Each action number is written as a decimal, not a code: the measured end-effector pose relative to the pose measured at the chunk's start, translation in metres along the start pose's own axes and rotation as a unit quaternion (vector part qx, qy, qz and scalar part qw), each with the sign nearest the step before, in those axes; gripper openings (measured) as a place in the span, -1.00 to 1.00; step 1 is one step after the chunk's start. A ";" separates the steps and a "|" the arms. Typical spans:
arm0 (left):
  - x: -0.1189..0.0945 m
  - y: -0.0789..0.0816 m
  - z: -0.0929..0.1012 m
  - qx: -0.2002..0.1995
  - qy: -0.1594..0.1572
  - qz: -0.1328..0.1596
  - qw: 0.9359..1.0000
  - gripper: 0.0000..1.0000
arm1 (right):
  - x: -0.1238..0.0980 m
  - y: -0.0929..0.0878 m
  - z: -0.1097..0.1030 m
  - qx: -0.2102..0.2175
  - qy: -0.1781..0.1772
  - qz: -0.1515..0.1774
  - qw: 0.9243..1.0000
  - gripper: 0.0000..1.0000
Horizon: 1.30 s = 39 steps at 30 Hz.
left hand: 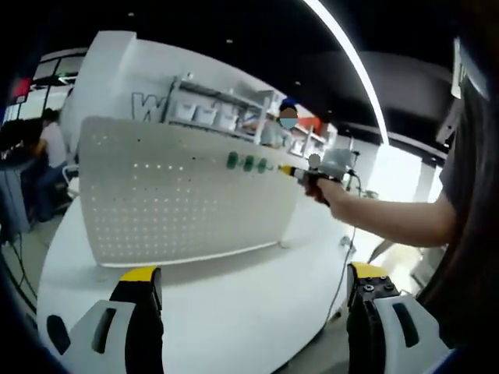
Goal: Insert the hook assembly into the mounting plate slot until the hook locks in place.
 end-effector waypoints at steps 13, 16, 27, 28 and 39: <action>0.000 -0.001 -0.004 0.002 0.005 -0.003 1.000 1.00 | 0.015 0.015 0.012 0.000 -0.012 0.013 1.000 -0.99; 0.000 0.000 -0.006 0.002 0.006 -0.004 1.000 1.00 | 0.016 0.012 0.011 0.004 -0.011 0.012 1.000 -0.99; -0.003 0.002 -0.011 0.001 0.015 0.000 1.000 1.00 | 0.017 0.002 0.011 0.026 -0.006 0.009 1.000 -0.99; -0.004 0.002 -0.012 0.001 0.016 0.000 1.000 1.00 | 0.018 0.001 0.011 0.027 -0.006 0.009 1.000 -0.99; -0.003 -0.001 -0.017 -0.001 0.021 -0.010 1.000 1.00 | 0.024 0.000 0.017 0.031 -0.010 0.009 0.999 -0.99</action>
Point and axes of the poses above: the point that each gripper's makers call its tool centre point, and the gripper's own axes: x roughly forward along the fingers, z roughly to its right, y roughly out of its top, the point moved 2 cm from there along -x, roughly backward along the fingers, and after that the axes turned 13 degrees about -z, right-handed, at the moved point
